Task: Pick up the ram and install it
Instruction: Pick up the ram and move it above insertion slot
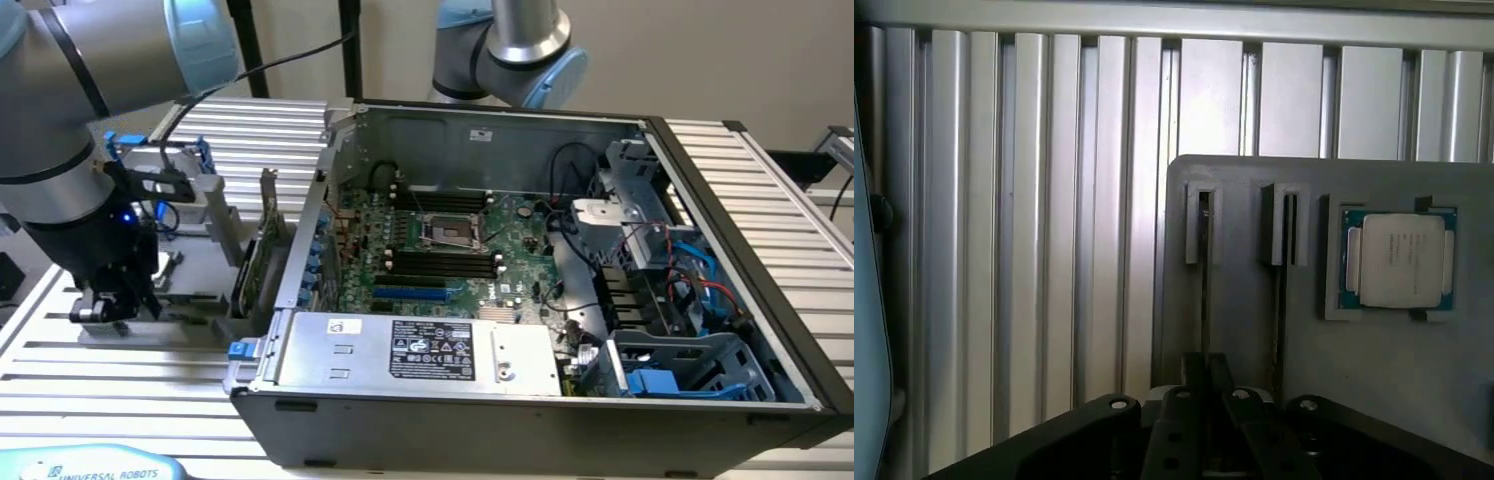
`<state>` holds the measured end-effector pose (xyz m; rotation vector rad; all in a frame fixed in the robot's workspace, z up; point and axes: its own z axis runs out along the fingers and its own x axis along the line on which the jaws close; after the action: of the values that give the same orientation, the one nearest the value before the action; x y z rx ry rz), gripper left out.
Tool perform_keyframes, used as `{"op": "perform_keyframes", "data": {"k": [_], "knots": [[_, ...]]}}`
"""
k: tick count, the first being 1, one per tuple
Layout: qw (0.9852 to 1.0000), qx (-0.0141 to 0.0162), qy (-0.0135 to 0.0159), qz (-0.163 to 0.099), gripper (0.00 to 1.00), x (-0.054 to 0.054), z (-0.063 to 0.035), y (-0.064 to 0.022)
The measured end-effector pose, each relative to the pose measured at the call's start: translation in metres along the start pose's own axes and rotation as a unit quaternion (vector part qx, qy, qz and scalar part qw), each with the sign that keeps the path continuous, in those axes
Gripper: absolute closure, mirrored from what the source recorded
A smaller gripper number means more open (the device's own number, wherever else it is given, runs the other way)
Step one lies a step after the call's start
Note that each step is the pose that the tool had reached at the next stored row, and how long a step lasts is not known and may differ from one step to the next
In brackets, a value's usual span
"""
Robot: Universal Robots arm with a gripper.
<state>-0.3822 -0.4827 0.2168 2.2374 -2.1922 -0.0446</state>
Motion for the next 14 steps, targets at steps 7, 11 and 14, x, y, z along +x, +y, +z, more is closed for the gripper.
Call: {"op": "perform_keyframes", "data": {"k": [7, 11, 14], "knots": [[1.0000, 0.0000, -0.0001, 0.000, 0.86, 0.000, -0.0317, 0.0008], [1.0000, 0.0000, 0.0000, 0.000, 0.86, -0.001, -0.0501, 0.0012], [1.0000, 0.0000, 0.0000, 0.000, 0.86, -0.001, -0.0636, 0.0008]]}}
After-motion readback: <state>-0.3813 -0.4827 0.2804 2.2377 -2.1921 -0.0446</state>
